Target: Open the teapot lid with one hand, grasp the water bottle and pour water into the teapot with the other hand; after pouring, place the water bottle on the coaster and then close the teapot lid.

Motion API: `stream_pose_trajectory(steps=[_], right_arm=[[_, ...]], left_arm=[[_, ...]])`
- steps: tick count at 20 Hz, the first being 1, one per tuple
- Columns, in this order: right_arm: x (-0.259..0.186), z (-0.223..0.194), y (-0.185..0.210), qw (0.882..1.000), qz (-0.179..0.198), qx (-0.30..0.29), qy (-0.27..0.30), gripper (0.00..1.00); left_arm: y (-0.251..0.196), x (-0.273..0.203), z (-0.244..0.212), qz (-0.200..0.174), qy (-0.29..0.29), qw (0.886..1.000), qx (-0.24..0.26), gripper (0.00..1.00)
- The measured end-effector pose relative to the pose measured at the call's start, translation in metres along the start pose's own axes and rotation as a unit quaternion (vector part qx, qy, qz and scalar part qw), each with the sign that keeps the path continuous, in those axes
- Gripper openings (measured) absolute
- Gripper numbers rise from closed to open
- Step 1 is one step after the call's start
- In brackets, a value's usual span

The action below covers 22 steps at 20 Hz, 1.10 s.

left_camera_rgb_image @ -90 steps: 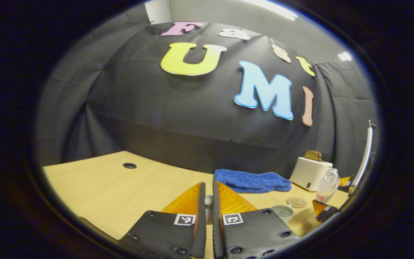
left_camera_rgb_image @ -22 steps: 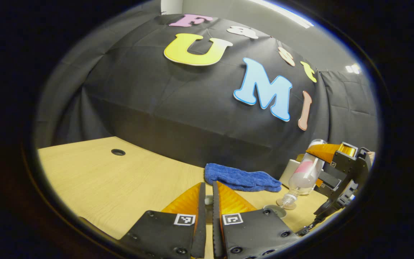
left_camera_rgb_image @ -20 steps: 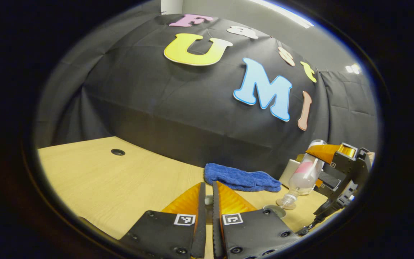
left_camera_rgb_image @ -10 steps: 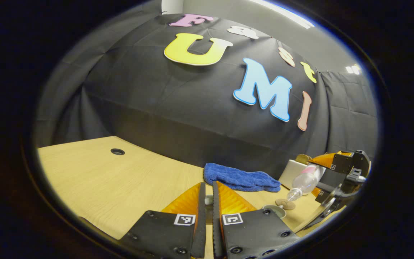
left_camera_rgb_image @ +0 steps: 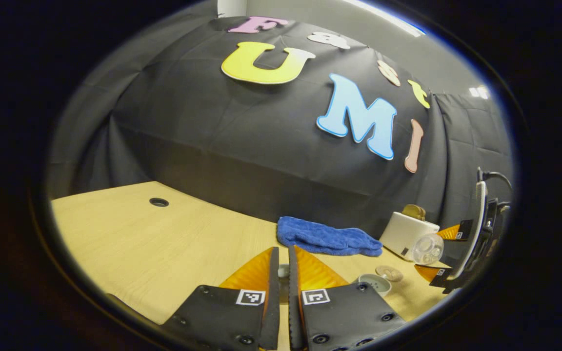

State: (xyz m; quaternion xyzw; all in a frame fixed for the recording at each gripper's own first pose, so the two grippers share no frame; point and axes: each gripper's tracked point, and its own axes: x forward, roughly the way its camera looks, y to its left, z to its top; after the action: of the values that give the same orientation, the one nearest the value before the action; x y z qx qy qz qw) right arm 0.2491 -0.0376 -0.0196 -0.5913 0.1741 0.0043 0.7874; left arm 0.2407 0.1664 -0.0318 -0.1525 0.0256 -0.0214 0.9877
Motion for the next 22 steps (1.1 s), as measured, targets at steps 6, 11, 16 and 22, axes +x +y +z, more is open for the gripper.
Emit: stream_pose_trajectory(steps=[6, 11, 16, 22], right_arm=[[-0.006, -0.004, 0.018, 0.99, 0.052, 0.13, -0.009, 0.76], [-0.012, -0.002, 0.026, 0.963, 0.07, 0.258, -0.024, 0.76], [-0.019, -0.01, 0.019, 0.918, 0.052, 0.39, -0.052, 0.76], [-0.017, -0.019, 0.032, 0.836, 0.096, 0.537, -0.052, 0.76]], left_arm=[[-0.002, 0.001, -0.002, -0.001, 0.001, 1.0, 0.0, 0.1], [-0.002, 0.0, -0.001, -0.002, 0.002, 1.0, 0.0, 0.17], [-0.007, -0.001, 0.0, -0.007, -0.001, 1.0, -0.002, 0.13], [-0.008, 0.0, -0.002, -0.008, 0.003, 1.0, 0.0, 0.17]])
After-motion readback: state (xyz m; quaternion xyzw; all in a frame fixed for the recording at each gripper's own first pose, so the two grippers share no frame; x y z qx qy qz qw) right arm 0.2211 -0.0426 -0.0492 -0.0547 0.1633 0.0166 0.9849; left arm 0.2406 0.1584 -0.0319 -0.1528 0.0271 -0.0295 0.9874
